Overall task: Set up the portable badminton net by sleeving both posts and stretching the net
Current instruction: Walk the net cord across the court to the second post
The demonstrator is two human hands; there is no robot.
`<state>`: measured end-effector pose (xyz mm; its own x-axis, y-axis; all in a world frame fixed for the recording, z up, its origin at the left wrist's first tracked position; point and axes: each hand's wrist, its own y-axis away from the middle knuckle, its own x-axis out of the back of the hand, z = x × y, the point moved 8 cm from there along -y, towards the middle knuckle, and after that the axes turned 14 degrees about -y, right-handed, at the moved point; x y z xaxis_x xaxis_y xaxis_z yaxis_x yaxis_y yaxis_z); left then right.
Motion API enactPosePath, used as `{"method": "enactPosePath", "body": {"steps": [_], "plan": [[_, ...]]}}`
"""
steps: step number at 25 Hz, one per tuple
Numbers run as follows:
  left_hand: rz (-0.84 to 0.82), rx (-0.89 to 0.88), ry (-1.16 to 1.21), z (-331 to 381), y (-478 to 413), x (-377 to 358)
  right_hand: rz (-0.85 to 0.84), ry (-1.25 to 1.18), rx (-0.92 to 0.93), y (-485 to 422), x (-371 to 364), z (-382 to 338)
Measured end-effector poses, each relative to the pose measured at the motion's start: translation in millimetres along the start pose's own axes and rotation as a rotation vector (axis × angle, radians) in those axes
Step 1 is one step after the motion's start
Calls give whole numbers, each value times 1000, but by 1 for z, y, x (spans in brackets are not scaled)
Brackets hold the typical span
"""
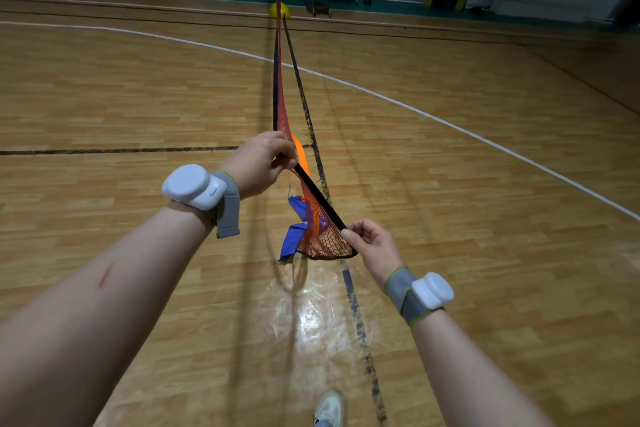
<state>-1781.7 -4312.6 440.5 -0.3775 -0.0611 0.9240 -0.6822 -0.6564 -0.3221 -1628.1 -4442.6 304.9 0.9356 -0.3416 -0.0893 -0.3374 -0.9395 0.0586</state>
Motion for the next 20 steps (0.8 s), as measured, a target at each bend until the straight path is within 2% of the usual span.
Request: {"method": "enactPosePath", "body": {"steps": [9,12,16,20], "plan": [[-173,-22,-8,5,9,-43,64,-62,115,41,-12,-39],[-283,-128,-13,30,22,-56,55,-43,114,47,-15,-41],[-303,-298,-35,81,45,-64,88,-55,96,49,-6,-37],[-317,-303,-60,94,46,-62,60,-22,93,48,-2,-35]]}}
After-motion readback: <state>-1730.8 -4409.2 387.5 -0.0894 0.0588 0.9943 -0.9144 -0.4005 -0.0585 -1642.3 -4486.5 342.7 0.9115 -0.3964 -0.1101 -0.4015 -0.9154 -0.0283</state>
